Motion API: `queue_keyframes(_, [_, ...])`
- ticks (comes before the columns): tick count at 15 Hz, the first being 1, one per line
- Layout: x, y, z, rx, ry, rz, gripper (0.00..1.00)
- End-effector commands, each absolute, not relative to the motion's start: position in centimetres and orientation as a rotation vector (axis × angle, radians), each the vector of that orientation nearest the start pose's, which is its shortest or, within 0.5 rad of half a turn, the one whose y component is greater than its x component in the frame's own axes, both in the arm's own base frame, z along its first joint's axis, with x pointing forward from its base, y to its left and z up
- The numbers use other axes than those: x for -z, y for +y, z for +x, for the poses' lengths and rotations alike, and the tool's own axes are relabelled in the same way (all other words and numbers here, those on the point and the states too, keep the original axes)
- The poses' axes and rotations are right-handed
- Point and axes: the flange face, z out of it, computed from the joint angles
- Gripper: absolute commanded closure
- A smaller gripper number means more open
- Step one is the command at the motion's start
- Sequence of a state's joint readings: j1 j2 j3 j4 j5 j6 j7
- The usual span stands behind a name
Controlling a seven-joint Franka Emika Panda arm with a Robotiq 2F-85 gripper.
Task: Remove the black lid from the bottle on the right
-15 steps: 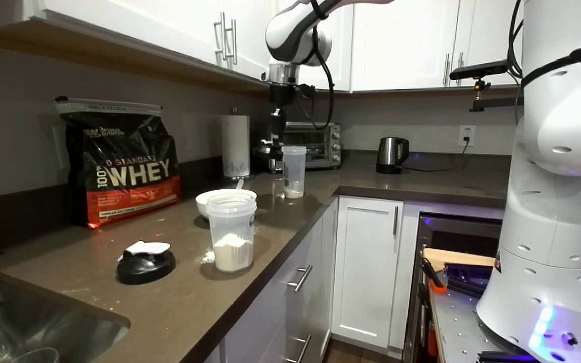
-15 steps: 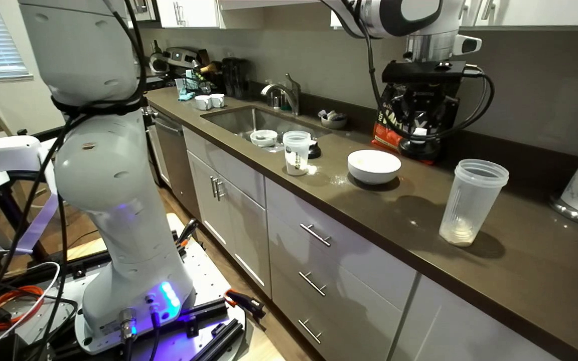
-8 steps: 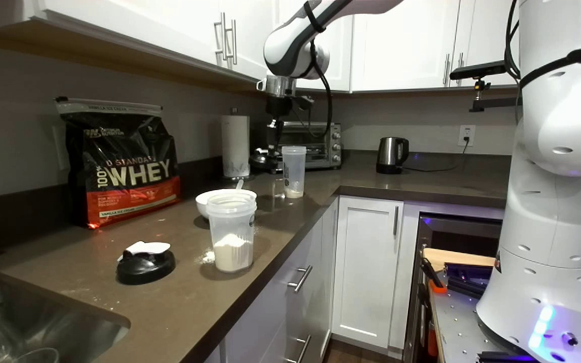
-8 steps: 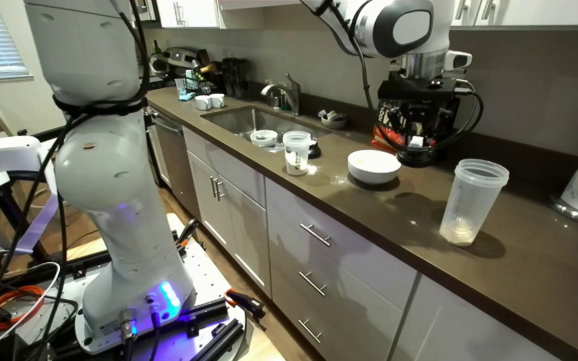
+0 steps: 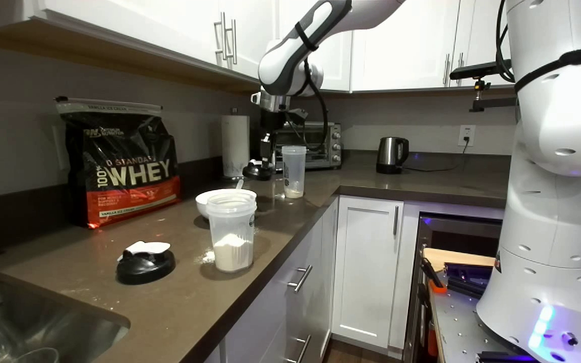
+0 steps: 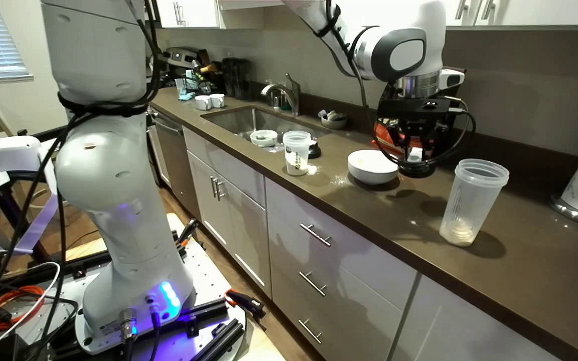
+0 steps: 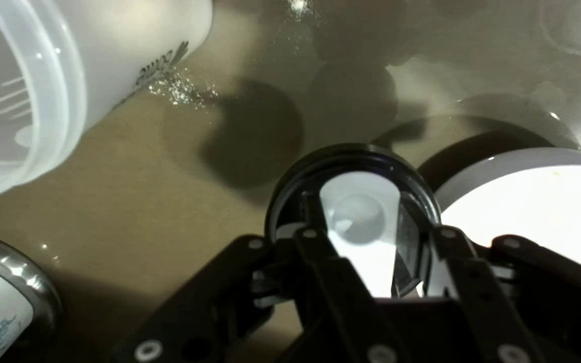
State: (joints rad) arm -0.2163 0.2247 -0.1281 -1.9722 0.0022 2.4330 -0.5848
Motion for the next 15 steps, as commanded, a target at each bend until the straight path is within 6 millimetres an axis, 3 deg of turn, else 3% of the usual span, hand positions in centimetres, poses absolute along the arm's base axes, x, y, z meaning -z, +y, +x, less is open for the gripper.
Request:
queue_keyframes(1, [-36.6, -20.7, 59.8, 0.363, -0.396, -3.276, 0.88])
queue_keyframes(7, [-34.6, -20.5, 61.2, 0.386, -0.426, -3.324, 0.88])
queue_keyframes(12, [-34.2, -20.7, 62.7, 0.333, -0.434, -3.365, 0.85])
queue_keyframes(13, [-34.1, -20.8, 62.9, 0.324, -0.435, -3.371, 0.57])
queue_keyframes(14, [-34.2, -21.0, 63.1, 0.316, -0.428, -3.38, 0.36])
queue_keyframes(15, [-34.2, -21.1, 63.3, 0.314, -0.429, -3.386, 0.31])
